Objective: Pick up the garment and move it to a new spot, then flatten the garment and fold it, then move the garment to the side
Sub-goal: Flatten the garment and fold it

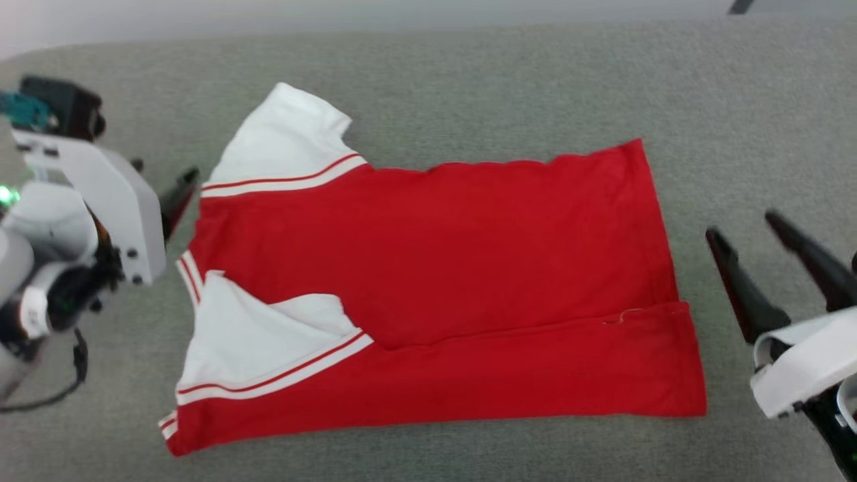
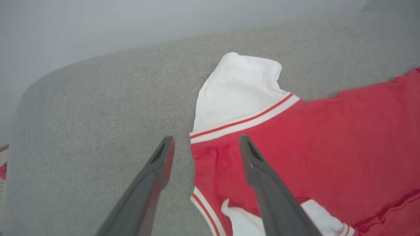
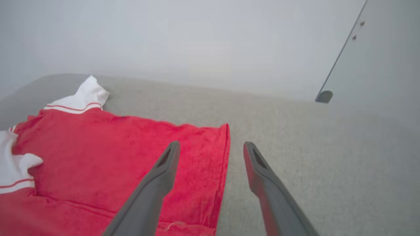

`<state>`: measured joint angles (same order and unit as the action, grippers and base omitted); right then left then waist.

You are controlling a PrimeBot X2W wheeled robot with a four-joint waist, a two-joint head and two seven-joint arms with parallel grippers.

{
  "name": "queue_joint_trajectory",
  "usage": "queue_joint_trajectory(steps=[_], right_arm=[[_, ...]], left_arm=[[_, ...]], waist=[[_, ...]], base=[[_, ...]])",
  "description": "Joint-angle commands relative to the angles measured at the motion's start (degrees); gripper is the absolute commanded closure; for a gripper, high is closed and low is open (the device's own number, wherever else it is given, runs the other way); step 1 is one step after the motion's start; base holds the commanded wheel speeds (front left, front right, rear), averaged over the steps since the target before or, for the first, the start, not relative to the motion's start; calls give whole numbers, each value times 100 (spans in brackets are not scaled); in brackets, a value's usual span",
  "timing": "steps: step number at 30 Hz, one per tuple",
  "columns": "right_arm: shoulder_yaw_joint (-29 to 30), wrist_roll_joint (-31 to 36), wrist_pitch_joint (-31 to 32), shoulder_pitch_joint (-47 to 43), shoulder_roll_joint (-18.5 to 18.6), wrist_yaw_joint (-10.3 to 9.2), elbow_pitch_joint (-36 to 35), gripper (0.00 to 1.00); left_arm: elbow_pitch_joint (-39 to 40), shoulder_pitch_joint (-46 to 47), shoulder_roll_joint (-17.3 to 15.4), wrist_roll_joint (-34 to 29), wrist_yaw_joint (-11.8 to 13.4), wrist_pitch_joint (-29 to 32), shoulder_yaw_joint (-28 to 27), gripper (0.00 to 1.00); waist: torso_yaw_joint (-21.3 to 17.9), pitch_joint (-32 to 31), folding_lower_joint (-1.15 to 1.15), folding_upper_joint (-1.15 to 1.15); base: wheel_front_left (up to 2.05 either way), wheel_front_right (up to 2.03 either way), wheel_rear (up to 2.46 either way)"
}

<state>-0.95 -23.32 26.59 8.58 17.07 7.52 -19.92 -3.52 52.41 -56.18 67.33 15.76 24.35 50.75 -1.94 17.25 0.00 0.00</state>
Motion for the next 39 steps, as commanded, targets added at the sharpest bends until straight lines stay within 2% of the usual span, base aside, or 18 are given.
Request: queue_joint_trajectory(steps=[1, 6, 12, 18, 23, 29, 39], right_arm=[[-154, 197, -615, 182, 46, -6, 24, 0], [-402, 570, -1916, 420, 25, -6, 209, 0], [-544, 630, -2577, 516, -94, -6, 466, 0], [-604, 589, -2811, 599, -205, -6, 671, 0], [-604, 549, -2899, 651, -281, -6, 775, 0], [-612, 457, -2973, 753, -363, -6, 894, 0], [-684, 262, -2932, 961, -336, -6, 1046, 0]], left_arm=[[-175, 203, 100, -133, -145, -96, -30, 0], [-680, 631, 272, -338, -488, -244, -63, 0], [-1275, 1156, 378, -542, -845, -51, 0, 0], [-1785, 1670, 421, -613, -1180, 485, 113, 0], [-2034, 1910, 438, -572, -1323, 919, 189, 0], [-2216, 2186, 430, -722, -1382, 1273, 316, 0], [-2878, 2355, 656, -859, -1359, 1657, 526, 0]], waist=[[-247, 220, 0, 0], [-535, 481, 0, 0], [-815, 845, 0, 0], [-1029, 1211, 0, 0], [-1110, 1376, 0, 0], [-1164, 1537, 0, 0], [-1225, 1761, 0, 0]], base=[[0, 0, 0], [0, 0, 0], [0, 0, 0], [0, 0, 0], [0, 0, 0], [0, 0, 0], [0, 0, 0]])
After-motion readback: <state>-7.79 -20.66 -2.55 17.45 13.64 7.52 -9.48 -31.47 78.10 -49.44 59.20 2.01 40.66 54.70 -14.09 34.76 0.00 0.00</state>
